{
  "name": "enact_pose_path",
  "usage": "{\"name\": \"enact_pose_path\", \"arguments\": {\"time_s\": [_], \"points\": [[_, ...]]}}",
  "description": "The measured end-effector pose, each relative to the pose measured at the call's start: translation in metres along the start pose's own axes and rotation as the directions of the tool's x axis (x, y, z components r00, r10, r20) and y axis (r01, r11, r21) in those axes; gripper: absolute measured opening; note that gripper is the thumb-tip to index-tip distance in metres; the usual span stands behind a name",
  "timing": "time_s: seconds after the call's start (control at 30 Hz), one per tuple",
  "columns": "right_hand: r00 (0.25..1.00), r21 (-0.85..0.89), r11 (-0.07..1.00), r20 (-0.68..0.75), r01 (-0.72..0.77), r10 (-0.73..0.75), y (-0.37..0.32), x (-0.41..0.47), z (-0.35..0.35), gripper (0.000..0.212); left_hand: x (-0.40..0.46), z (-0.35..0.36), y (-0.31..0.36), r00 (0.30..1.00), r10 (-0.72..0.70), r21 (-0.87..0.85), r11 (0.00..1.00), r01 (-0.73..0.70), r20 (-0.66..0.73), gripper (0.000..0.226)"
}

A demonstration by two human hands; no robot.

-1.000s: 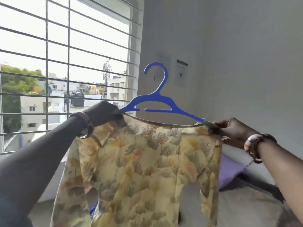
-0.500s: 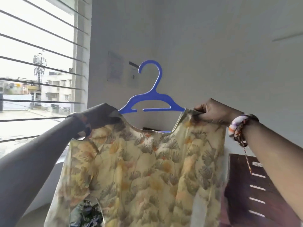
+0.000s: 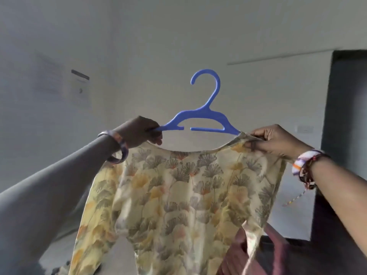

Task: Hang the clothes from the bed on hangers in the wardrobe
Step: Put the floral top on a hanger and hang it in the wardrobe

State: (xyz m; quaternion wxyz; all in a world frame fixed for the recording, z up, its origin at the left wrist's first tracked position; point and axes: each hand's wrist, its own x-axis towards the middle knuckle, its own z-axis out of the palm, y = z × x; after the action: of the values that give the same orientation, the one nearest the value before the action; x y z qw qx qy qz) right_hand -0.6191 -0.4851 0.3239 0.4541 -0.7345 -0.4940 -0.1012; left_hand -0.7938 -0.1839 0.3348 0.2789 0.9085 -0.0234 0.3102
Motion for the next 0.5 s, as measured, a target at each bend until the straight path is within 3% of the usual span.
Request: {"name": "enact_pose_path", "arguments": {"time_s": [0.2, 0.4, 0.5], "points": [[0.931, -0.004, 0.943, -0.159, -0.332, 0.328, 0.001, -0.141, -0.127, 0.024, 0.039, 0.098, 0.082, 0.977, 0.211, -0.028, 0.977, -0.21, 0.015, 0.04], [0.735, 0.118, 0.849, -0.45, -0.514, 0.508, -0.022, -0.295, -0.226, 0.012, 0.058, 0.215, 0.201, 0.894, 0.426, -0.187, 0.898, -0.399, 0.14, 0.028], [0.633, 0.12, 0.81, -0.563, -0.574, 0.532, -0.043, -0.358, -0.262, 0.022, 0.067, 0.27, 0.263, 0.848, 0.497, -0.32, 0.846, -0.425, 0.186, 0.031]]}}
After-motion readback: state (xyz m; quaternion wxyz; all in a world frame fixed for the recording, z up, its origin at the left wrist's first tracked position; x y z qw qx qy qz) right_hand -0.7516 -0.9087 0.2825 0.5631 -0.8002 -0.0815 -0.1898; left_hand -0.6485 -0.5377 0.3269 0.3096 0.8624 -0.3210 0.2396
